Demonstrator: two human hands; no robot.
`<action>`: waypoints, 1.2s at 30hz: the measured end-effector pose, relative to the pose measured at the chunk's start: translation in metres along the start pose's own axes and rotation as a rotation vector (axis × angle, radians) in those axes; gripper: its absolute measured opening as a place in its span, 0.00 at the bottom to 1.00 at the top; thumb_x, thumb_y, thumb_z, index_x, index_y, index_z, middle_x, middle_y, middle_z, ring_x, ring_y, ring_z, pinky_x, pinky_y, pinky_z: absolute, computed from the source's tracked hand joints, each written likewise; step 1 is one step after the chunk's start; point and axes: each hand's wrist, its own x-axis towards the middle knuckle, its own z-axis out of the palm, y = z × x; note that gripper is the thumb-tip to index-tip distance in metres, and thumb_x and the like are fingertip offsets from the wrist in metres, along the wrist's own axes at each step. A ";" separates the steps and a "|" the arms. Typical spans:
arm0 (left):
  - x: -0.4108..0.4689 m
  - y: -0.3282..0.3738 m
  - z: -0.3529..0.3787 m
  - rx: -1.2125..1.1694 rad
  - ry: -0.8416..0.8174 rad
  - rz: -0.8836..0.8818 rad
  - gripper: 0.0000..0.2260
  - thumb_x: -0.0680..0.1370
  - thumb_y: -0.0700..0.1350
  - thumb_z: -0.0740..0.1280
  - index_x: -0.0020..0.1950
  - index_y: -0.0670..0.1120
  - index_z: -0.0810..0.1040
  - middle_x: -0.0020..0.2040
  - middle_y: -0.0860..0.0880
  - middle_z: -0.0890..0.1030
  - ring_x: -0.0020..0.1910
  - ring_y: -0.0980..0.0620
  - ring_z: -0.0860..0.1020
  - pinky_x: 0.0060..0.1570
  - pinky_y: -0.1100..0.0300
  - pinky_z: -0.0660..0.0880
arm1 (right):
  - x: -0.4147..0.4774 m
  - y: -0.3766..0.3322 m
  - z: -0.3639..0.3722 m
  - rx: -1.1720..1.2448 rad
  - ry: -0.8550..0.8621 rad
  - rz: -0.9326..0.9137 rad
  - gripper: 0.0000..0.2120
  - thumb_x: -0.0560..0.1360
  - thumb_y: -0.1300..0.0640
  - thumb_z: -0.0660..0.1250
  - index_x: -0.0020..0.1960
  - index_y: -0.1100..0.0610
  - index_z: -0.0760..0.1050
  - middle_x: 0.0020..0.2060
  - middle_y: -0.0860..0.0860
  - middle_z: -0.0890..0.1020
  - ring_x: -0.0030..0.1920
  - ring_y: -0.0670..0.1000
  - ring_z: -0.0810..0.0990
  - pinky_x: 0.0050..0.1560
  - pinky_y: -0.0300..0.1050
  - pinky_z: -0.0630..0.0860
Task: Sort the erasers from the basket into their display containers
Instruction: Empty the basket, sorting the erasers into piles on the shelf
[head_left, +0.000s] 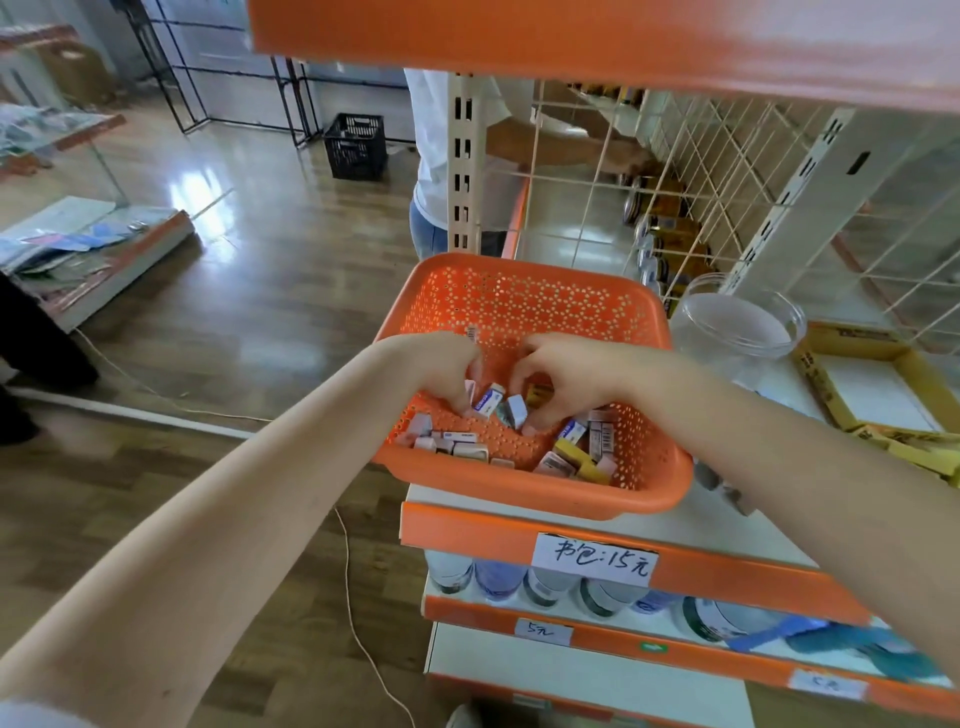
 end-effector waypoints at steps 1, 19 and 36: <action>0.001 0.000 0.000 0.012 0.010 0.012 0.22 0.71 0.46 0.75 0.62 0.48 0.73 0.55 0.49 0.77 0.53 0.49 0.76 0.52 0.55 0.73 | 0.002 0.000 0.001 -0.006 0.009 -0.013 0.20 0.66 0.45 0.75 0.56 0.48 0.77 0.51 0.50 0.71 0.51 0.51 0.71 0.51 0.47 0.73; -0.028 0.070 -0.052 -0.447 0.495 0.336 0.11 0.77 0.42 0.67 0.58 0.49 0.75 0.45 0.53 0.80 0.29 0.64 0.76 0.22 0.71 0.68 | -0.081 0.040 -0.037 0.691 0.725 0.305 0.19 0.68 0.59 0.76 0.54 0.54 0.70 0.49 0.46 0.79 0.45 0.41 0.79 0.48 0.31 0.74; 0.051 0.214 -0.009 0.207 0.099 0.598 0.24 0.72 0.44 0.72 0.64 0.51 0.67 0.54 0.50 0.77 0.45 0.51 0.74 0.49 0.53 0.75 | -0.204 0.106 0.054 0.445 0.473 0.717 0.23 0.74 0.54 0.70 0.68 0.51 0.71 0.55 0.51 0.79 0.50 0.48 0.75 0.51 0.36 0.68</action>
